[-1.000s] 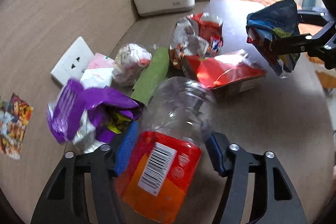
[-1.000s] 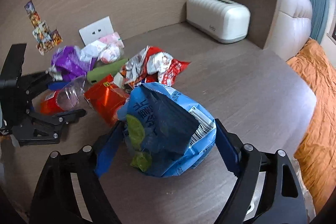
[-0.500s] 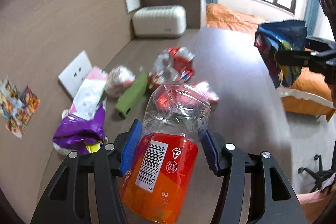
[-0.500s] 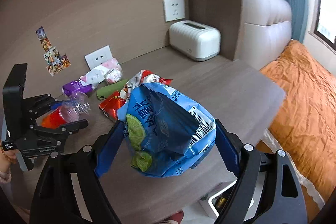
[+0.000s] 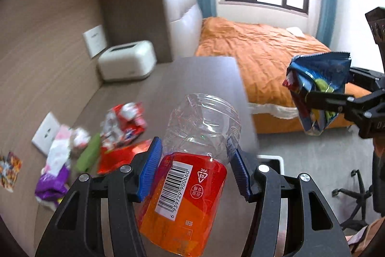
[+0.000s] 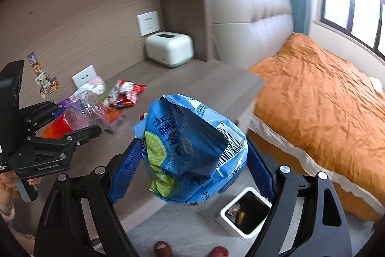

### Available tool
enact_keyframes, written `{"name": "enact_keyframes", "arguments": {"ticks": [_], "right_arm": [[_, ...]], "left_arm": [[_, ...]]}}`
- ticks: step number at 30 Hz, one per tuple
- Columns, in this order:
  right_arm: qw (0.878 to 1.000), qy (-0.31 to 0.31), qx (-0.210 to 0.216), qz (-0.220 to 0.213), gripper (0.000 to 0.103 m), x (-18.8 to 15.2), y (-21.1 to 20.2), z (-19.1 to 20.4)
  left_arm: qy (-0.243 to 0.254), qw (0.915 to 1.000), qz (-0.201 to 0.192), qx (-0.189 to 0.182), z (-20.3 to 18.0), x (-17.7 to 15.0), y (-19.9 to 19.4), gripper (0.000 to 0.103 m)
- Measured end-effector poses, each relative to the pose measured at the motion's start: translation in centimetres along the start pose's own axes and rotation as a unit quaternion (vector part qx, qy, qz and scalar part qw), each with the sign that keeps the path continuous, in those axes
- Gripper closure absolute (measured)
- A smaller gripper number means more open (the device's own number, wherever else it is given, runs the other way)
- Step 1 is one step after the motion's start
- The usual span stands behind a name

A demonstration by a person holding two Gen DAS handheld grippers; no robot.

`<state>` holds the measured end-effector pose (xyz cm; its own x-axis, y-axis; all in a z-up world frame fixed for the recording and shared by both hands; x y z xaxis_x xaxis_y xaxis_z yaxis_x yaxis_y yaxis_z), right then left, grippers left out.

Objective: Collect trash
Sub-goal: 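Carry bottle and blue bag over the bin and open both tools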

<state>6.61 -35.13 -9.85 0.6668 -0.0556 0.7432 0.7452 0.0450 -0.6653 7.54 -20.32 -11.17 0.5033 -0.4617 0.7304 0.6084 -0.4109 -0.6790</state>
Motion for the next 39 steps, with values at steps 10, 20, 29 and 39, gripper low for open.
{"name": "enact_keyframes", "arguments": {"ticks": [10,20,29,39], "right_arm": [[0.999,0.040,-0.018,0.022,0.019,-3.8,-2.5,-8.6],[0.995,0.072,-0.017,0.063,0.019,-8.5,-2.3,-17.9],[0.988,0.109,-0.008,0.108,0.019,-12.7,2.5,-24.1],[0.973,0.166,0.005,0.161,0.019,-20.2,13.5,-28.3]], "left_arm": [[0.040,0.9983,0.020,-0.037,-11.0,2.1,3.6,0.048],[0.061,0.9939,0.071,-0.058,-21.2,2.6,10.0,0.048],[0.067,0.9859,0.135,-0.073,-26.5,0.1,18.6,0.048],[0.058,0.9713,0.208,-0.099,-28.7,-8.1,31.9,0.048]]}}
Point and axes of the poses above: each gripper's, at about its wrist camera, not at the fingertips, and y roughly the way its jaws point, z to its left, x to its top, the point moved 3 cm from there along y, roughly the way its jaws point, and after that the axes turned 1 degree about -y, right-handed, at the moved point
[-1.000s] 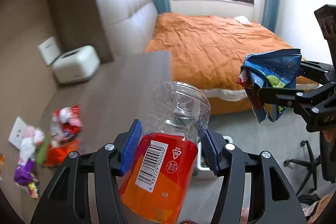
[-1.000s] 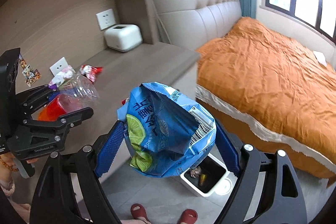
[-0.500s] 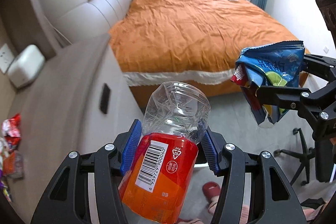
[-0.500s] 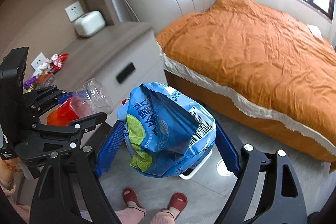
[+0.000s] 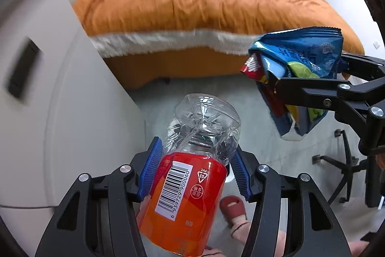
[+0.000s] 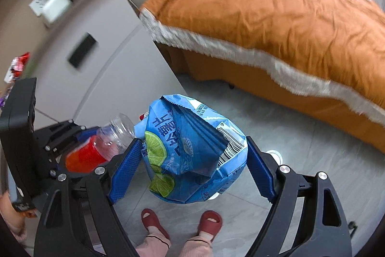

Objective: Collect trash
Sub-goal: 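Carry bottle and blue bag over the bin and open both tools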

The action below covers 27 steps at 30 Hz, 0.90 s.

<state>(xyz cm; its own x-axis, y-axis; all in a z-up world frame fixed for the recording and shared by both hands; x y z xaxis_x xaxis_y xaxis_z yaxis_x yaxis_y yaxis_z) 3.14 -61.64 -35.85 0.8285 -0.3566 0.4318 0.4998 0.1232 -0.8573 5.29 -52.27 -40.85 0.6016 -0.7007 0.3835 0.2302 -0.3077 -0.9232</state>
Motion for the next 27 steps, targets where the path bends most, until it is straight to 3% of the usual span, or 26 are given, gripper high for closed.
{"name": "enact_keyframes", "arguments": {"ticks": [13,15,17,22,27], "right_arm": [[0.996,0.041,0.009,0.075,0.019,-4.7,18.0,-5.4],[0.996,0.045,0.008,0.083,0.015,-5.3,19.7,-5.9],[0.994,0.046,0.003,0.101,0.004,-6.0,21.4,-6.5],[0.990,0.051,-0.019,0.126,0.004,-7.2,23.4,-7.4],[0.990,0.041,-0.028,0.130,0.004,-6.9,22.5,-7.1]], "left_arm": [[-0.046,0.9953,0.081,-0.025,2.3,-5.6,18.2,0.047],[-0.052,0.9942,0.087,-0.036,2.4,-6.0,19.9,0.042],[-0.062,0.9928,0.095,-0.039,2.4,-6.4,21.4,0.005],[-0.077,0.9911,0.105,-0.028,2.9,-7.3,23.8,0.005],[-0.073,0.9912,0.107,-0.028,2.8,-6.7,22.8,0.005]]}}
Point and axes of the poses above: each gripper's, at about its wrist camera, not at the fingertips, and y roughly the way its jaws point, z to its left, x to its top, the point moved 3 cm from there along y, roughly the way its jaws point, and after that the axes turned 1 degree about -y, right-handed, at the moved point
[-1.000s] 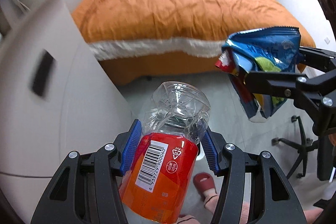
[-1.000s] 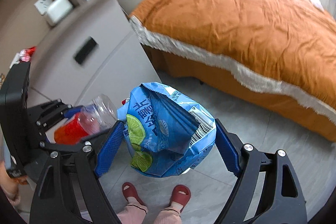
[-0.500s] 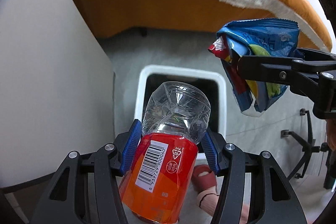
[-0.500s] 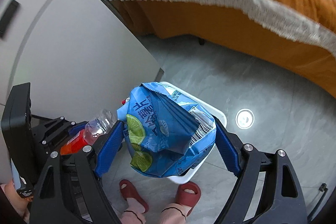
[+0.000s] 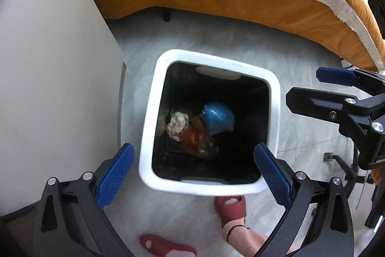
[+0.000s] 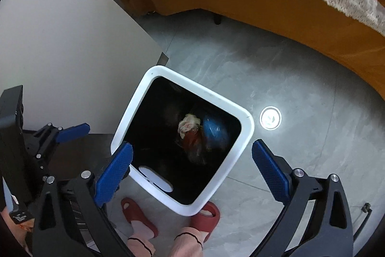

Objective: Collect trash
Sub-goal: 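Carry bottle and blue bag over the bin and open both tools, then move both open tools back toward the desk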

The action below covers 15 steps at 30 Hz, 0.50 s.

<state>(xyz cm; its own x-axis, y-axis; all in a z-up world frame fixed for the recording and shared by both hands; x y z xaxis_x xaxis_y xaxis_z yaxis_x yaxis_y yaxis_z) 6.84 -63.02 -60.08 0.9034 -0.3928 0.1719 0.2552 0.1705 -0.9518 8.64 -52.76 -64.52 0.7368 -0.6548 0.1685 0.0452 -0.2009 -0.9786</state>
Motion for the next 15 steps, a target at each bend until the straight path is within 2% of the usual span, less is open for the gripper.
{"name": "enact_keyframes", "arguments": {"ticks": [4,8,11,15], "right_arm": [[1.000,-0.002,0.000,-0.004,0.004,0.3,-1.6,0.3],[1.000,0.003,0.002,-0.016,0.004,0.3,-4.7,1.4],[1.000,0.005,-0.001,-0.028,0.004,0.4,-7.0,1.9],[0.998,0.011,-0.004,-0.058,0.004,0.5,-12.1,2.9]], "left_arm": [[0.000,1.0000,-0.008,0.003,-0.3,0.7,-1.7,0.005],[-0.004,0.9997,-0.025,0.007,-0.2,1.0,-5.4,0.005],[-0.003,0.9990,-0.042,0.018,-0.3,1.3,-8.7,0.005],[0.010,0.9962,-0.076,0.041,-0.6,1.6,-14.2,0.005]]}}
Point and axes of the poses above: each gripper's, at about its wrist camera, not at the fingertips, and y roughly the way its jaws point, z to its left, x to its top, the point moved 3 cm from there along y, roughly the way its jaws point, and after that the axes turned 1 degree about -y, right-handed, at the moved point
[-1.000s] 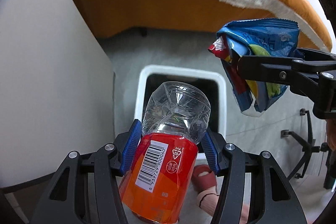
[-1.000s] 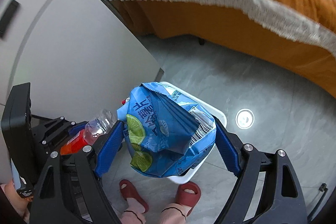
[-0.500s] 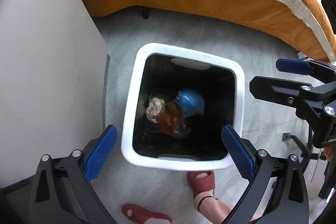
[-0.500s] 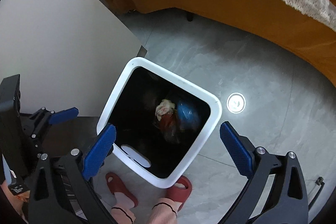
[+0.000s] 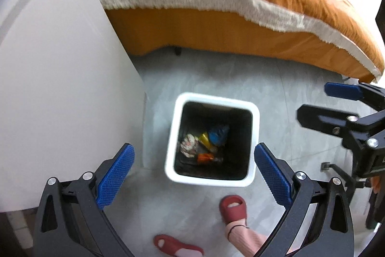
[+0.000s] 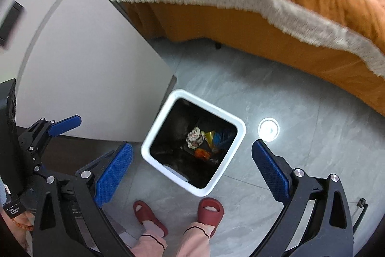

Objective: Collect trash
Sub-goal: 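Move both open tools back toward the desk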

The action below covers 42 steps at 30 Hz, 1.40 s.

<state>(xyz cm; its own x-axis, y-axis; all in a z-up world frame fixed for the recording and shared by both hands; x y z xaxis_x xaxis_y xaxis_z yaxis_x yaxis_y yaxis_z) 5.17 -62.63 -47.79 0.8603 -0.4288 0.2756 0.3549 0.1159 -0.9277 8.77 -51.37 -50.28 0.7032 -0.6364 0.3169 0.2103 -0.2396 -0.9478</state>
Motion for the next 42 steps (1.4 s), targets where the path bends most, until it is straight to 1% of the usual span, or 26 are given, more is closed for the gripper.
{"name": "enact_keyframes", "arguments": {"ticks": [2,5,6,8,9,11,12,15,17,18,23,25,27,29,32,34,42], "right_arm": [[1.000,0.001,-0.002,-0.016,0.004,0.3,-2.4,0.5],[0.999,0.005,-0.007,-0.043,0.004,0.4,-6.5,1.3],[0.999,0.008,-0.008,-0.052,0.004,0.4,-7.9,1.7],[0.998,0.011,-0.010,-0.066,0.004,0.2,-10.4,2.6],[0.997,0.010,-0.012,-0.074,0.004,0.2,-11.7,3.0],[0.996,0.004,-0.019,-0.091,0.004,0.0,-14.2,4.1],[0.995,0.001,-0.021,-0.097,0.004,0.0,-15.2,4.6],[0.993,-0.008,-0.022,-0.118,0.004,-0.3,-18.4,6.4],[0.992,-0.011,-0.020,-0.127,0.004,-0.3,-19.8,7.3],[0.991,-0.014,-0.018,-0.135,0.004,-0.2,-20.8,7.9],[0.986,-0.035,-0.001,-0.165,0.004,0.2,-24.7,11.5],[0.983,-0.044,0.012,-0.178,0.004,0.5,-25.8,12.9],[0.981,-0.053,0.027,-0.185,0.004,0.9,-26.6,14.6],[0.979,-0.060,0.041,-0.190,0.004,1.3,-27.3,16.1],[0.975,-0.079,0.063,-0.196,0.004,2.1,-28.2,19.4],[0.973,-0.092,0.070,-0.201,0.004,2.3,-28.5,21.4],[0.962,-0.150,0.094,-0.208,0.004,3.5,-29.0,30.0]], "left_arm": [[0.001,0.9999,-0.013,0.003,0.1,0.3,-2.2,0.005],[0.001,0.9993,-0.036,0.006,0.2,1.0,-6.4,0.005],[-0.001,0.9990,-0.042,0.013,0.3,1.1,-8.3,0.005],[-0.008,0.9985,-0.052,0.016,0.4,1.2,-10.6,0.005],[-0.016,0.9980,-0.060,0.013,0.5,1.2,-12.6,0.005],[-0.027,0.9971,-0.071,0.010,0.6,1.1,-15.0,0.005],[-0.036,0.9960,-0.082,0.006,0.9,1.0,-17.0,0.005],[-0.052,0.9938,-0.099,0.003,1.4,0.7,-20.4,0.005],[-0.057,0.9923,-0.110,0.004,1.7,0.6,-22.4,0.005],[-0.059,0.9911,-0.119,0.005,2.1,0.5,-23.9,0.005],[-0.065,0.9861,-0.151,0.020,3.6,0.4,-28.7,0.005],[-0.076,0.9839,-0.159,0.029,4.8,0.4,-30.7,0.005],[-0.092,0.9793,-0.178,0.032,6.2,0.1,-32.9,0.005],[-0.102,0.9762,-0.188,0.037,7.3,-0.1,-34.3,0.005],[-0.113,0.9708,-0.206,0.051,9.3,-0.8,-36.6,0.005],[-0.124,0.9665,-0.214,0.068,10.9,-1.5,-38.1,0.005],[-0.171,0.9505,-0.238,0.102,18.0,-4.2,-42.4,0.005]]}}
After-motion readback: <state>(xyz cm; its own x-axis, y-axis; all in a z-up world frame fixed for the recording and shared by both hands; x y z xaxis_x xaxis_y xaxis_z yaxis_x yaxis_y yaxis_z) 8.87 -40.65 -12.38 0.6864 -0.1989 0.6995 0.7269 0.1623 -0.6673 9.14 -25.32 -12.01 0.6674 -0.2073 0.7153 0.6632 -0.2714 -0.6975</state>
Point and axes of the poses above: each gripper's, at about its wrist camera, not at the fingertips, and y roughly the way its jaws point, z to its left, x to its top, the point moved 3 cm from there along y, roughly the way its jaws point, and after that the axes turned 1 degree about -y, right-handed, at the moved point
